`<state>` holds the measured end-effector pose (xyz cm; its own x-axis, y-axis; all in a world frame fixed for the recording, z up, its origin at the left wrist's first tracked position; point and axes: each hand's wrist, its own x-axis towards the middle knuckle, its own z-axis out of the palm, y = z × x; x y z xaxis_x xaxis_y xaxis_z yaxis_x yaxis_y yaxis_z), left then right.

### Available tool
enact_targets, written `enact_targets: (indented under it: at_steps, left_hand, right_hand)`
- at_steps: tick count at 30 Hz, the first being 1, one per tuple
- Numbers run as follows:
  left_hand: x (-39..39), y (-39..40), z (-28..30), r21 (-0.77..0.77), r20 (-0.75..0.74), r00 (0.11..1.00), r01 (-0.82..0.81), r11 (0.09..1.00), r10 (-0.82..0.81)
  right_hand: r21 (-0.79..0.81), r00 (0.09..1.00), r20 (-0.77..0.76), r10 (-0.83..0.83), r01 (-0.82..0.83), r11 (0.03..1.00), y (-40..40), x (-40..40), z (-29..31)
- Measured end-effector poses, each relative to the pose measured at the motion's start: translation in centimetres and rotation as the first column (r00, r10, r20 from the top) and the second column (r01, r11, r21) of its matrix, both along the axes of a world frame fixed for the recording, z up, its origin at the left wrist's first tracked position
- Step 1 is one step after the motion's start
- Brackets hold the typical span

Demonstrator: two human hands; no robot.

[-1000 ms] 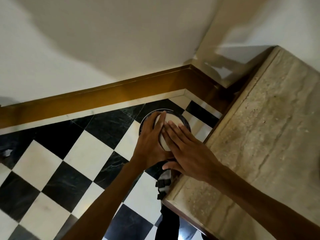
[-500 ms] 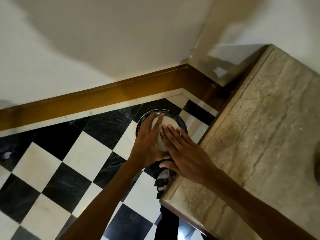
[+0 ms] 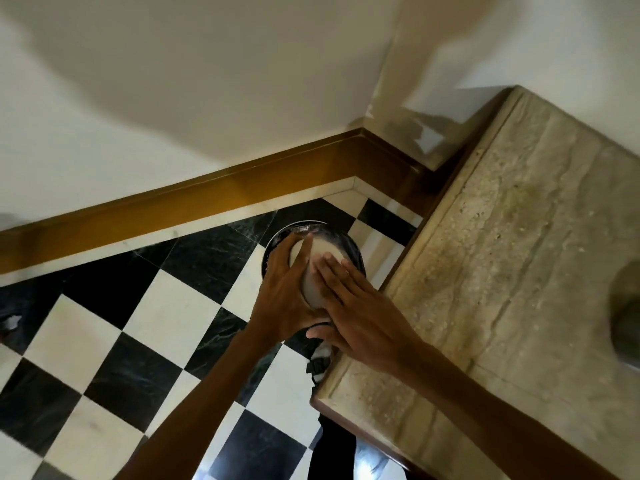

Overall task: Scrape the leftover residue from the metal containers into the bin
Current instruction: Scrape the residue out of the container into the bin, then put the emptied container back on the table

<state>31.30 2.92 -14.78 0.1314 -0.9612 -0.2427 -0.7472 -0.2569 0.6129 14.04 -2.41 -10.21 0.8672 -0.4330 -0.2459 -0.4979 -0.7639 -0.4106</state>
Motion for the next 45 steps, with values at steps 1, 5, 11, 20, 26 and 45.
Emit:
enact_targets:
  at_steps: [1,5,11,20,26,45]
  left_hand:
    - [-0.1,0.2,0.1,0.007,-0.013,1.000,-0.028,1.000,0.028]
    - [-0.3,0.3,0.3,0.041,0.019,1.000,-0.008,0.999,0.007]
    - [-1.6,-0.2,3.1,0.075,-0.214,0.955,-0.193,0.978,0.204]
    - [-14.7,-7.2,15.6,0.695,-0.701,0.132,-0.096,0.713,0.701]
    - [-24.1,-10.7,13.3,0.732,-0.671,0.119,-0.049,0.680,0.732]
    - [-38.9,-18.1,11.7,0.605,-0.633,0.256,-0.425,0.673,0.731]
  right_hand:
    - [0.001,0.999,0.011,-0.030,0.030,1.000,-0.1,-0.1,0.2]
    - [0.069,0.997,-0.066,0.029,-0.025,0.997,-0.3,-0.9,0.2]
    - [0.568,0.695,0.144,-0.704,0.525,0.634,-0.7,-3.7,4.5]
    - [0.732,0.376,0.037,-0.926,0.621,0.281,-4.7,-14.8,7.6]
    - [0.546,0.269,-0.017,-0.963,0.810,0.216,-7.8,-25.7,8.0]
    - [0.374,0.225,0.032,-0.974,0.901,0.220,-15.4,-38.6,6.0]
